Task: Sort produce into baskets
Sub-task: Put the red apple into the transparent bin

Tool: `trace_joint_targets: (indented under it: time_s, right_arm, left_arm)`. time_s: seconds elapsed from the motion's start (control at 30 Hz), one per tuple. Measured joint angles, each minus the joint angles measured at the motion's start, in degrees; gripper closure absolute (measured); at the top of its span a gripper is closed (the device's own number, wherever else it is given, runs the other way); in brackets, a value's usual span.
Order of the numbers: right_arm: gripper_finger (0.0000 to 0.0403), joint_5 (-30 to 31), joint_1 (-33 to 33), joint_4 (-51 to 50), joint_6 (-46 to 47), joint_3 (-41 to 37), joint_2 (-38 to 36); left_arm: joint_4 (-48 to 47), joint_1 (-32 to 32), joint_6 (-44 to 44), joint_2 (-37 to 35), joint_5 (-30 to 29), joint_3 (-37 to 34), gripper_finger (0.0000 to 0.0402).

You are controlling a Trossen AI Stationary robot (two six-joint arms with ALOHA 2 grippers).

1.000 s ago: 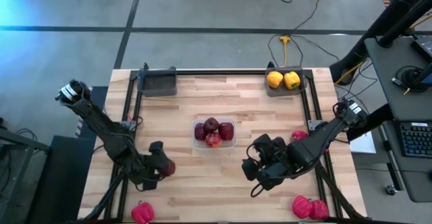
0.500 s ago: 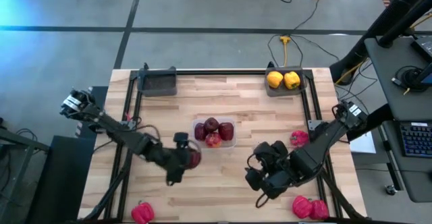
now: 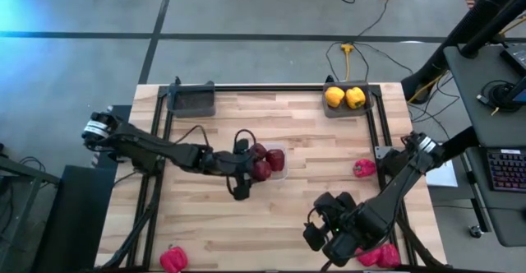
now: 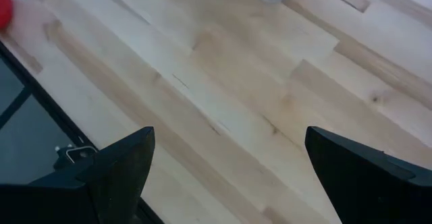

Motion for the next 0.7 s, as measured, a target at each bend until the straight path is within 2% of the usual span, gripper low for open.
trace_joint_targets:
  time_s: [0.17,0.27,0.4,0.53,0.7]
  right_arm:
    - [0.0028,0.2,-0.1,-0.1,1.7,0.0,0.5]
    - [0.0028,0.2,-0.2,0.0,2.9,0.0,0.5]
    - [0.0028,0.2,-0.2,-0.1,4.4,0.0,0.5]
    - [0.0028,0.2,-0.2,0.0,6.2,0.0,0.6]
    - [0.0028,0.2,-0.2,0.0,7.1,0.0,0.7]
  left_arm:
    - [4.9,1.6,-3.5,6.5,0.0,0.3,0.0152]
    - [4.8,2.7,-5.1,9.5,-0.7,4.0,0.0152]
    - [-0.4,2.7,-4.2,13.7,-1.0,9.5,0.0148]
    - [-7.8,2.8,-4.5,17.6,-6.9,13.9,0.0146]
    - [-8.9,2.8,-4.5,19.6,-9.1,16.2,0.0143]
